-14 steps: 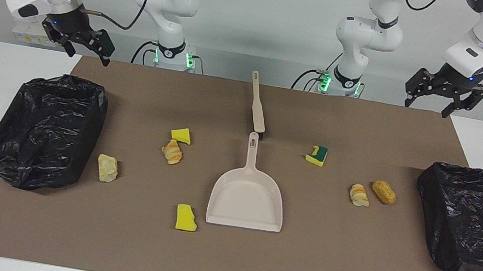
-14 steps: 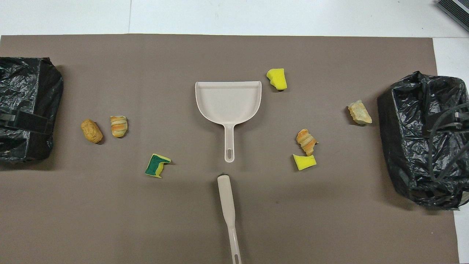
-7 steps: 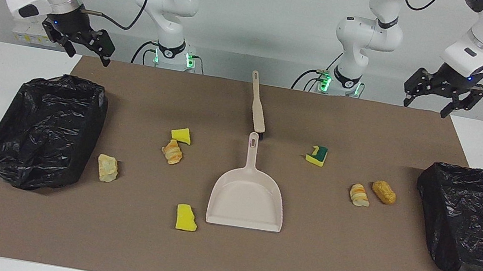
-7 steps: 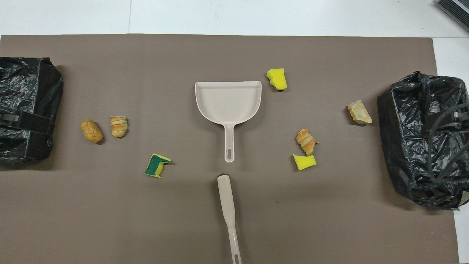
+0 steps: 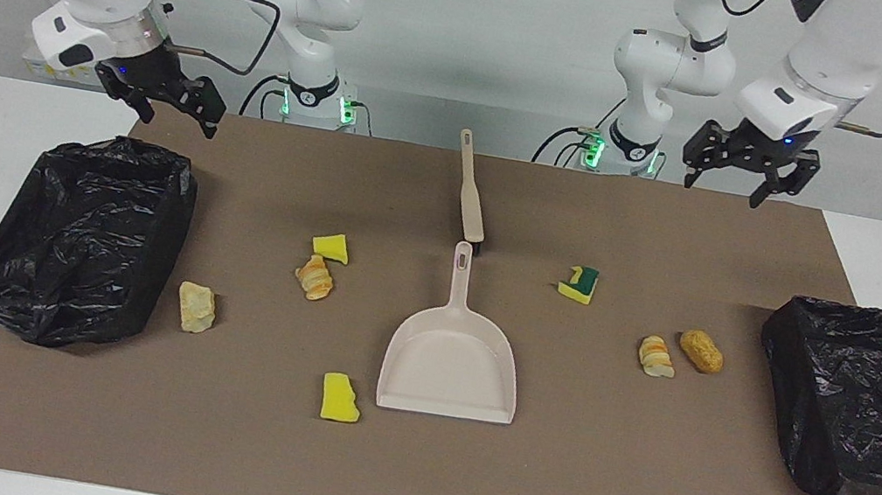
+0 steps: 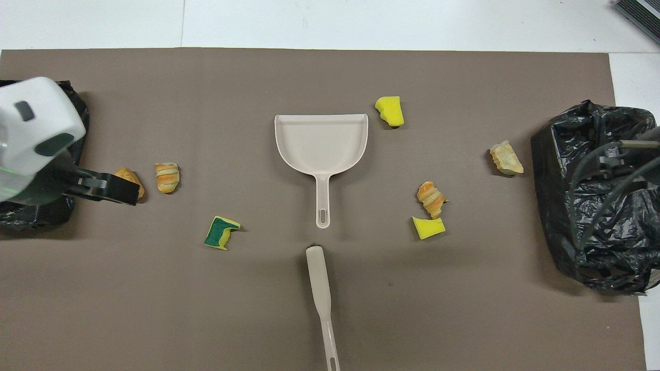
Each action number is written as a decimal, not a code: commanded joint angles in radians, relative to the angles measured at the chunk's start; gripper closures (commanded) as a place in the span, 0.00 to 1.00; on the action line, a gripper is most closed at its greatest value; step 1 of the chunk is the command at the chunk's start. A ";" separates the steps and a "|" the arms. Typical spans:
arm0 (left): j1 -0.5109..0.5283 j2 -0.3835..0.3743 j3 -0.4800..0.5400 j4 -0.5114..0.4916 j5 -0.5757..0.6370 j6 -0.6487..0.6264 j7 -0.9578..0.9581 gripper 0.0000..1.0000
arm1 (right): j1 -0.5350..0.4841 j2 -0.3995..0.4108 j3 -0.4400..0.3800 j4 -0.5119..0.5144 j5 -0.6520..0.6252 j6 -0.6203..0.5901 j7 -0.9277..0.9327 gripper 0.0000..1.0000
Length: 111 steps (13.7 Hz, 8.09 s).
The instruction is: Sweep and dump trash in bin
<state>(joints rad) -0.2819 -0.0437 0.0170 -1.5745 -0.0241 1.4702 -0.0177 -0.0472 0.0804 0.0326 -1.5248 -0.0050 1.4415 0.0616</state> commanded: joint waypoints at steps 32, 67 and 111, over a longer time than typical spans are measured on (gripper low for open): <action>-0.852 -0.056 0.009 -0.820 -0.088 0.812 -0.784 0.18 | 0.523 0.446 0.145 -0.021 -0.079 0.643 0.633 0.20; 0.269 0.093 0.029 -0.527 0.260 0.585 -0.084 1.00 | 0.269 0.174 0.147 -0.219 -0.233 0.385 -0.964 1.00; -0.425 0.088 0.008 -0.702 -0.149 0.729 -0.461 1.00 | 0.297 0.105 0.147 -0.431 -0.339 0.559 -1.109 1.00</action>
<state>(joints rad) -0.6554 0.0168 0.0135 -2.3032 -0.1154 2.1700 -0.4974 0.2574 0.2154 0.1734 -1.9011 -0.3222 1.9524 -1.0567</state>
